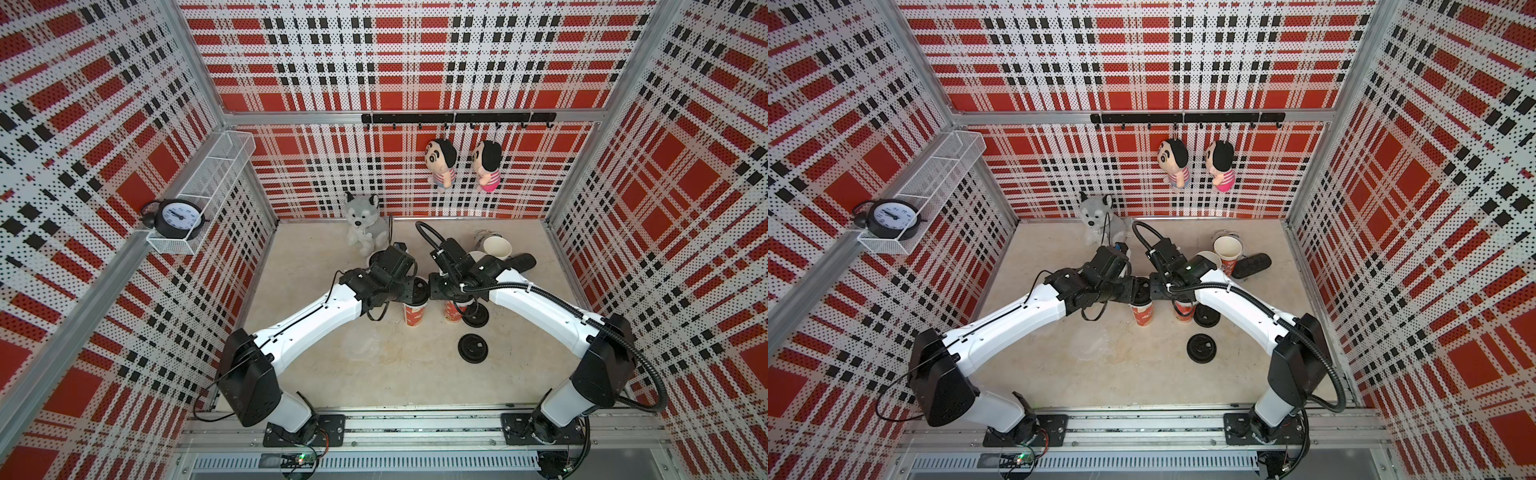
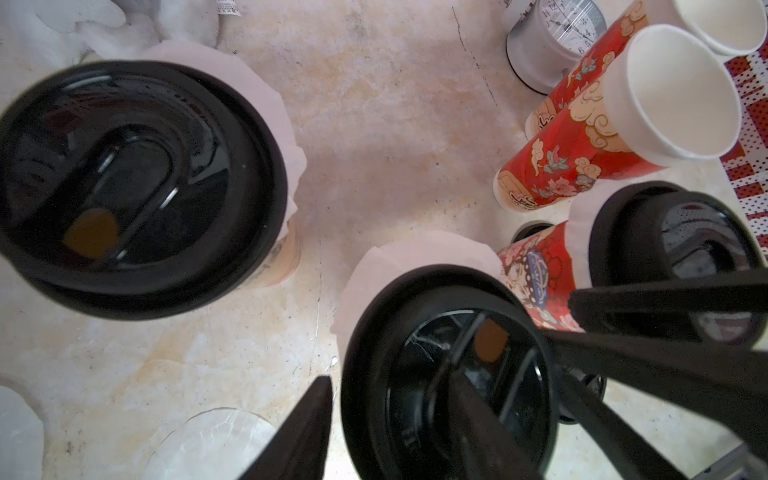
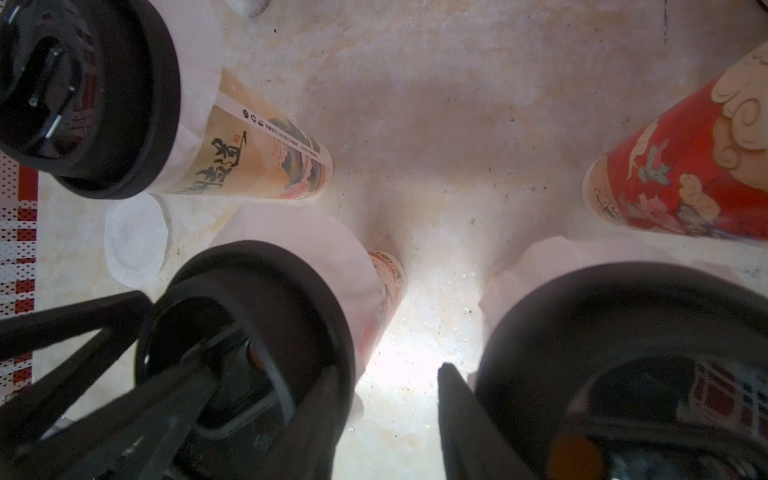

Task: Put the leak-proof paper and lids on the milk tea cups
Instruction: Secure the cup lid on the cup.

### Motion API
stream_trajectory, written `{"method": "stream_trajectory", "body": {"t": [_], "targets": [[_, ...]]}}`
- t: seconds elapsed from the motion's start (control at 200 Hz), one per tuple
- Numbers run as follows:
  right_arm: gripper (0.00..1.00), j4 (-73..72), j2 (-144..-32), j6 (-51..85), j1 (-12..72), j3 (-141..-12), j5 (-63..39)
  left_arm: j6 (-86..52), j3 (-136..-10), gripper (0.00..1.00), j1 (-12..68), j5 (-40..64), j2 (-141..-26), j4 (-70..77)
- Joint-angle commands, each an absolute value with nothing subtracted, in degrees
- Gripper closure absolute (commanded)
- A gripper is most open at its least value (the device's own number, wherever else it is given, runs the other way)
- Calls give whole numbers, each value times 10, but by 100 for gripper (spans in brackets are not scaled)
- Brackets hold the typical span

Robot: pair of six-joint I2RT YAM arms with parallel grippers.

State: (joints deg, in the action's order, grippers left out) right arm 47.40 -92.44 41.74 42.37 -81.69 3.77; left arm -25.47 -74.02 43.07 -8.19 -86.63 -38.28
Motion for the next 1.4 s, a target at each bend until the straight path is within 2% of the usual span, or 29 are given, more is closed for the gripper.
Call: {"method": "stream_trajectory", "body": {"t": [0.0, 0.411, 1.027, 1.393], "targets": [[58, 498, -950, 437, 443, -768, 22, -245, -714, 51, 433, -74, -886, -447], [59, 473, -946, 457, 455, -712, 10, -248, -689, 51, 433, -70, -875, -436], [57, 494, -907, 420, 456, -870, 14, -253, -660, 51, 424, -59, -873, -411], [55, 489, -926, 419, 456, -894, 13, -255, -659, 51, 424, -54, -876, -406]]}}
